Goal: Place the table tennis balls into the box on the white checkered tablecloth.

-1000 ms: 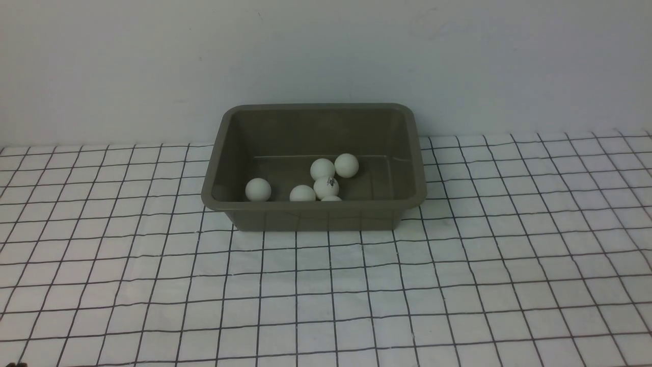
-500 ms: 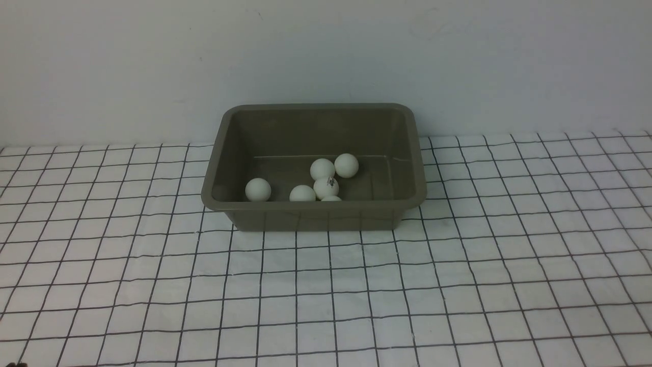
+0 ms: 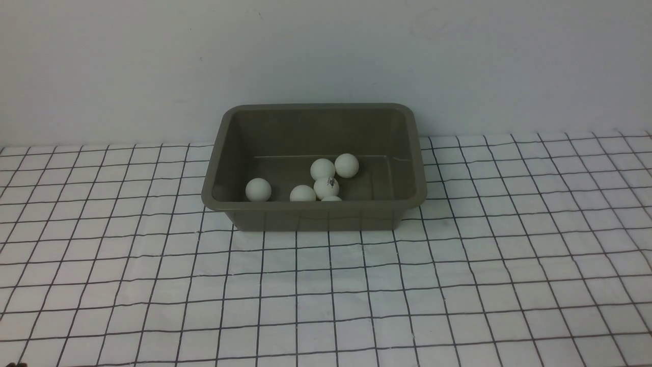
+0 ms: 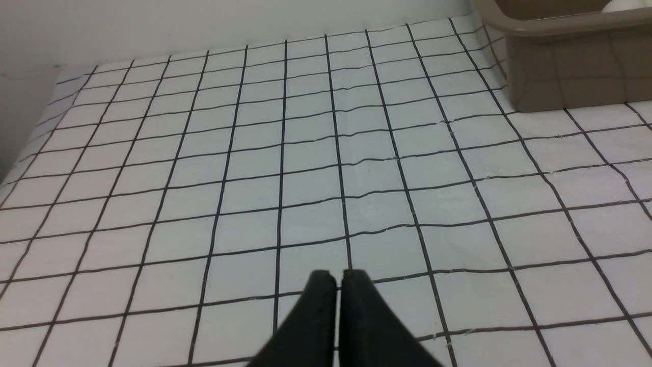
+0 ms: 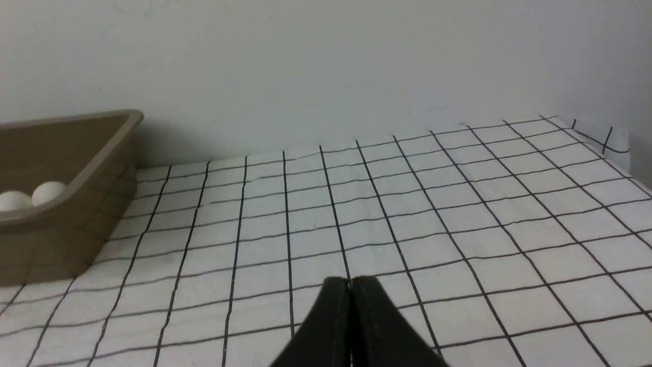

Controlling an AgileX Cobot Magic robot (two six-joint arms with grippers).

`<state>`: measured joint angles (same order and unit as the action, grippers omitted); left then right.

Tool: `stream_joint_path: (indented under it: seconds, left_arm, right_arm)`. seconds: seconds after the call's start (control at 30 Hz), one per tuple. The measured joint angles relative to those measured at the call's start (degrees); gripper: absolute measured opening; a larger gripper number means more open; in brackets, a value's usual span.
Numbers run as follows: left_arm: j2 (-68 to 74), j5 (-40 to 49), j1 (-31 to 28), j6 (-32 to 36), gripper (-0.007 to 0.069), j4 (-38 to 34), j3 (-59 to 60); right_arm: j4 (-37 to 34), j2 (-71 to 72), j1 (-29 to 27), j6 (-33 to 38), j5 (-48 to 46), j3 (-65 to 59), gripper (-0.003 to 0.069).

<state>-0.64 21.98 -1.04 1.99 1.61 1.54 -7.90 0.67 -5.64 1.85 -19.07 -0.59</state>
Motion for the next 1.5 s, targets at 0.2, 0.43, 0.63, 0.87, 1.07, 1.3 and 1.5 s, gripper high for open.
stream_joint_path:
  seconds: [0.2, 0.43, 0.63, 0.87, 1.07, 1.3, 1.5]
  left_arm:
    - [0.0, 0.0, 0.0, -0.1, -0.0004, 0.0, 0.0]
    - [0.0, 0.0, 0.0, -0.1, -0.0004, 0.0, 0.0]
    - [0.0, 0.0, 0.0, -0.1, -0.0004, 0.0, 0.0]
    - [0.0, 0.0, 0.0, -0.1, -0.0004, 0.0, 0.0]
    - [0.0, 0.0, 0.0, -0.1, -0.0004, 0.0, 0.0]
    - [0.0, 0.0, 0.0, -0.1, -0.0004, -0.1, 0.0]
    - [0.0, 0.0, 0.0, -0.1, -0.0004, -0.1, 0.0]
  right_arm:
    - [-5.6, 0.0, 0.0, 5.7, -6.2, -0.2, -0.0018]
    - [-7.3, 0.0, 0.0, 6.6, -6.2, -0.2, -0.0018]
    - [-8.1, 0.0, 0.0, 6.6, -6.2, -0.2, -0.0018]
    - [-8.2, 0.0, 0.0, 6.6, -6.2, -0.2, -0.0018]
    - [-8.2, 0.0, 0.0, 6.6, -6.2, -0.2, -0.0018]
    - [-8.2, 0.0, 0.0, 6.6, -6.2, -0.3, -0.0018]
    - [-8.2, 0.0, 0.0, 6.6, -6.2, -0.3, -0.0018]
